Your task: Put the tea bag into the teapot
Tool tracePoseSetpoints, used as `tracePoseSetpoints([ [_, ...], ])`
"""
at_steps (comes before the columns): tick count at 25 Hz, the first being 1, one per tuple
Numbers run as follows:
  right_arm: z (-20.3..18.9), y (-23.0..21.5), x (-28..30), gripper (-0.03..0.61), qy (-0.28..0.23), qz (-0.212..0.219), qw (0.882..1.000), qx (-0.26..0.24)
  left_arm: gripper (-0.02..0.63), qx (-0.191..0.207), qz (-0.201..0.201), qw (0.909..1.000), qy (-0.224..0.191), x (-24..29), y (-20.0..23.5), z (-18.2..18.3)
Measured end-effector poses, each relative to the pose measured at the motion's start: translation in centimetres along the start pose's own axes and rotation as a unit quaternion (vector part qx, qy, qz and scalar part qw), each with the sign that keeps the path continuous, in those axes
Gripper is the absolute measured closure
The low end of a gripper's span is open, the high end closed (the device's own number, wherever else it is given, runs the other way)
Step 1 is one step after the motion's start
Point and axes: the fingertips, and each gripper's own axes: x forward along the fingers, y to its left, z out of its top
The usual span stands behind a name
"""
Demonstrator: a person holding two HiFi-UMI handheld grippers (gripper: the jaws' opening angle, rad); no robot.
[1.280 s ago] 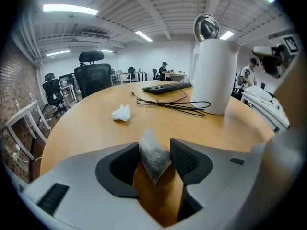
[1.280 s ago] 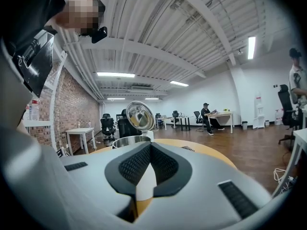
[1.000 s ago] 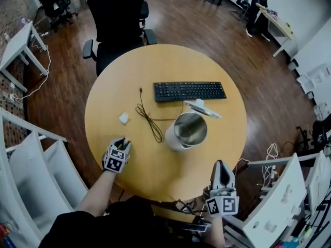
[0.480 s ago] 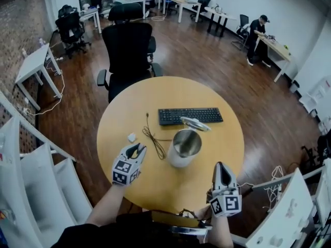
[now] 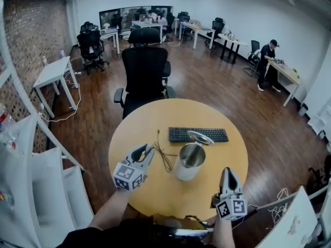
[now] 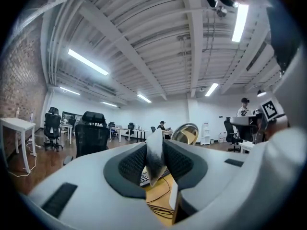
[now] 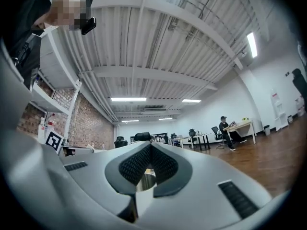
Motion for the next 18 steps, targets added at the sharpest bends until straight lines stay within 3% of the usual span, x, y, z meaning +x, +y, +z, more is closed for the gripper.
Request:
tracePoseSetpoints([
  [12,-1.6,-3.3,-4.1,0.578,0.023,-0.037,0.999,0.002,0.511,0.006,-0.043,0.999,-0.007,5.1,-5.8,-0.4],
  [18,-1.6,-4.7,-6.5,0.578,0.02,-0.067,0.998,0.002,0.511,0.013,-0.09,0.9959,0.007,8.3,-9.3,-2.0],
])
